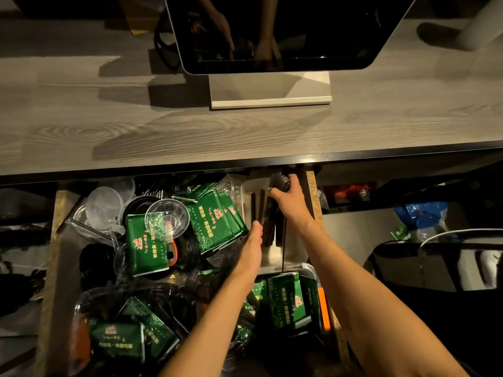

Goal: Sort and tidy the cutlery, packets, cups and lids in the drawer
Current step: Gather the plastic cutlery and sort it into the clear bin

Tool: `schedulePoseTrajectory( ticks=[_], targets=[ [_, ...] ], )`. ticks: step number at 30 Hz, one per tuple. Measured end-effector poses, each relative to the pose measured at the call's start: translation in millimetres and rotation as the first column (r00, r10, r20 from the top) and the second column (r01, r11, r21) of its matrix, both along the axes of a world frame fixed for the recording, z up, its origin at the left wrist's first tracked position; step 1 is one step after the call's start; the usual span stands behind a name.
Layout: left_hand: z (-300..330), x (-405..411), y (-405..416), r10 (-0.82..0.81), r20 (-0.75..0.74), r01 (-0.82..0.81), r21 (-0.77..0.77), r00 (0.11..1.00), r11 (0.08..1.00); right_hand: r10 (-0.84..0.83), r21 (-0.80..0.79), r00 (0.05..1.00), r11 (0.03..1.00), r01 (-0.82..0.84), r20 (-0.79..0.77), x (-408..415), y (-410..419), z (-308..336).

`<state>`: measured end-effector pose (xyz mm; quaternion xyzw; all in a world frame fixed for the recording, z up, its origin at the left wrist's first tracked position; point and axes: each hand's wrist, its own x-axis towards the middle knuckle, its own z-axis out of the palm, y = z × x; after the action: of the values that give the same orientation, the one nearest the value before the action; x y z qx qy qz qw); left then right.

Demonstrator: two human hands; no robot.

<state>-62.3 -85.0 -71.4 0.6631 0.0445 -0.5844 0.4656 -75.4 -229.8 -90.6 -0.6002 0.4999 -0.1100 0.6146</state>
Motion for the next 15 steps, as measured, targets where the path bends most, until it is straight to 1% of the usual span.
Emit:
schedulePoseTrajectory(
  ticks=[3, 5, 7, 9, 11, 13, 15],
  targets=[
    [-2, 4, -6, -0.002, -0.020, 0.002, 0.014, 1.000, 1.000, 0.069, 0.133, 0.996, 0.989, -0.060, -0.065, -8, 8, -16],
    [-3, 7, -10, 0.004, -0.042, -0.002, 0.028, 0.999, 1.000, 0.148, 0.154, 0.974, 0.981, -0.122, -0.174, -14, 14, -20],
    [-2, 8, -12, 0.011, -0.062, -0.009, 0.023, 0.998, 1.000, 0.112, 0.135, 0.963, 0.988, -0.081, -0.246, -18, 16, -20],
    [-1, 8, -13, 0.002, -0.083, 0.000, 0.029, 0.997, 1.000, 0.023, 0.062, 0.952, 0.998, -0.004, -0.306, -22, 18, -17],
    [-1, 8, -14, -0.021, -0.101, 0.025, 0.040, 0.995, 0.999, -0.006, 0.024, 0.932, 1.000, 0.016, -0.363, -31, 21, -16],
    [-1, 9, -16, -0.029, -0.115, 0.037, 0.061, 0.993, 0.997, 0.032, 0.094, 0.916, 0.996, 0.006, -0.400, -40, 26, -18],
    [-2, 10, -17, -0.003, -0.132, 0.011, 0.055, 0.991, 0.998, 0.051, 0.189, 0.913, 0.981, 0.030, -0.406, -46, 29, -24]
  ],
)
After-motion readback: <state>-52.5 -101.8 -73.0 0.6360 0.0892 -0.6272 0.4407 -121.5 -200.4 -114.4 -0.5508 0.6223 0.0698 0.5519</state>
